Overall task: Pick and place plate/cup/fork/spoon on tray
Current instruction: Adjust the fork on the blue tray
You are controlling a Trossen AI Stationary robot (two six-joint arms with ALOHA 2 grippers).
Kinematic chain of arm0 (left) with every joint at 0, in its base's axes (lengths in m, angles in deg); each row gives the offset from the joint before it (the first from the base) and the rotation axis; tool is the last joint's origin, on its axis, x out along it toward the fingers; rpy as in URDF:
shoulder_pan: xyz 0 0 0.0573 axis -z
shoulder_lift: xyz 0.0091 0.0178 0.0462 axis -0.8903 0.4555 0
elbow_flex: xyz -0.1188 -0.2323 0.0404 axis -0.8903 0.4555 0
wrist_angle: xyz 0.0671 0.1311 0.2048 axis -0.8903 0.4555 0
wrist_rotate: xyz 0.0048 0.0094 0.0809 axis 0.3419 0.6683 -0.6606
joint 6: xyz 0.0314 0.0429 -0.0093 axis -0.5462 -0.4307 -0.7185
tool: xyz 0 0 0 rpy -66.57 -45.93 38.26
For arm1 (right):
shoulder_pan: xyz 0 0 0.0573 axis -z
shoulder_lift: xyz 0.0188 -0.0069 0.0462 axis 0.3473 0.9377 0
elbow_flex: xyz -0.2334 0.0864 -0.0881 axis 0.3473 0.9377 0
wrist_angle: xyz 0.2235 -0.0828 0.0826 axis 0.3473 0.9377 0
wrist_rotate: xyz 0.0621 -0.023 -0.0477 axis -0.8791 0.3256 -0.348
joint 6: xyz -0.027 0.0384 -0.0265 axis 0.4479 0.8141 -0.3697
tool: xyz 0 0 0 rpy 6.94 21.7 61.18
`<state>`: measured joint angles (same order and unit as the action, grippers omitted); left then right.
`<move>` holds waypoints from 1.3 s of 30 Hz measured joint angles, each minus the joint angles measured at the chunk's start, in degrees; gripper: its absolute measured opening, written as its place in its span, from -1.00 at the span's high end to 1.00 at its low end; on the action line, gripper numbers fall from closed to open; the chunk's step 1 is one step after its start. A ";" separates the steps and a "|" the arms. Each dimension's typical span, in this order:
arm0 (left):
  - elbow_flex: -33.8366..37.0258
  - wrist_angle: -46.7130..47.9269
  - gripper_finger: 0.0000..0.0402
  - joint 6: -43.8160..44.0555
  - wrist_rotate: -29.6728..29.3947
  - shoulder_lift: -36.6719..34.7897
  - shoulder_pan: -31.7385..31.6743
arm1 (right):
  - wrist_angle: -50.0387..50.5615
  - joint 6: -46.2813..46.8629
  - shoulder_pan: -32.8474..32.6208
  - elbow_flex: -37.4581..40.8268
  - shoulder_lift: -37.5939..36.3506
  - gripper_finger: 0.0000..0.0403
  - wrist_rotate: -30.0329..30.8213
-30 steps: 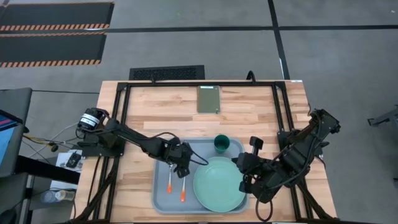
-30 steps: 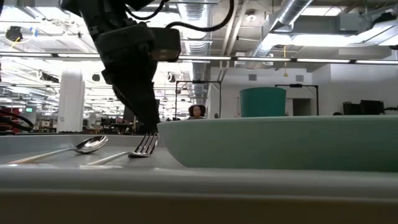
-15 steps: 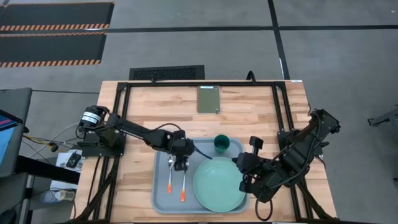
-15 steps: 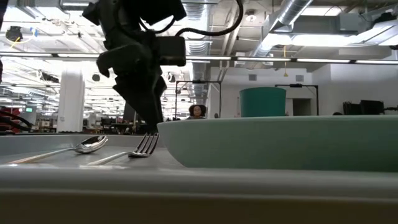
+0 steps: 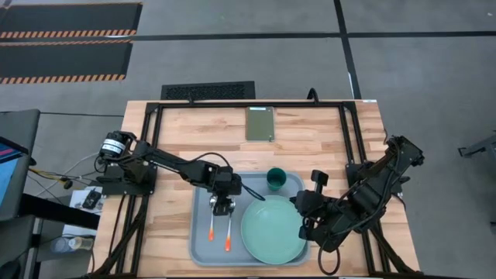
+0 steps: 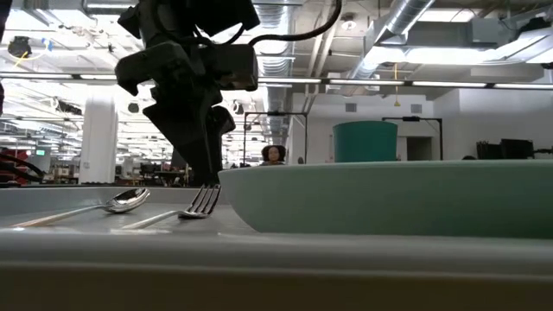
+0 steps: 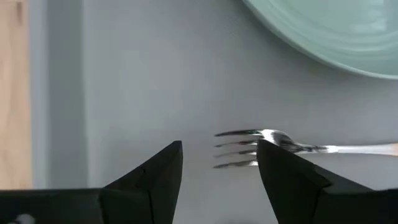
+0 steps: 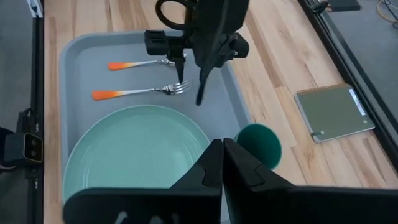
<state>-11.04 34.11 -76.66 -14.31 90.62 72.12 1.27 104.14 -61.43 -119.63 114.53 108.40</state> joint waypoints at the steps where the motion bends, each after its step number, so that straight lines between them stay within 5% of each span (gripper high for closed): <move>1: 0.00 0.00 0.04 -0.03 0.00 0.00 -0.23 | 0.00 0.01 0.00 0.00 0.00 0.89 -0.02; 21: 0.52 -2.71 0.07 -0.58 4.49 1.90 -1.01 | 0.10 0.00 -0.14 0.11 0.00 0.89 -0.20; 39: 0.55 -2.35 0.86 -1.00 1.65 1.90 -1.01 | 0.09 -0.01 -0.13 0.13 0.00 0.91 -0.28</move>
<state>-10.49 31.75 -77.66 -12.65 92.52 71.11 1.36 104.13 -61.56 -119.50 114.53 108.11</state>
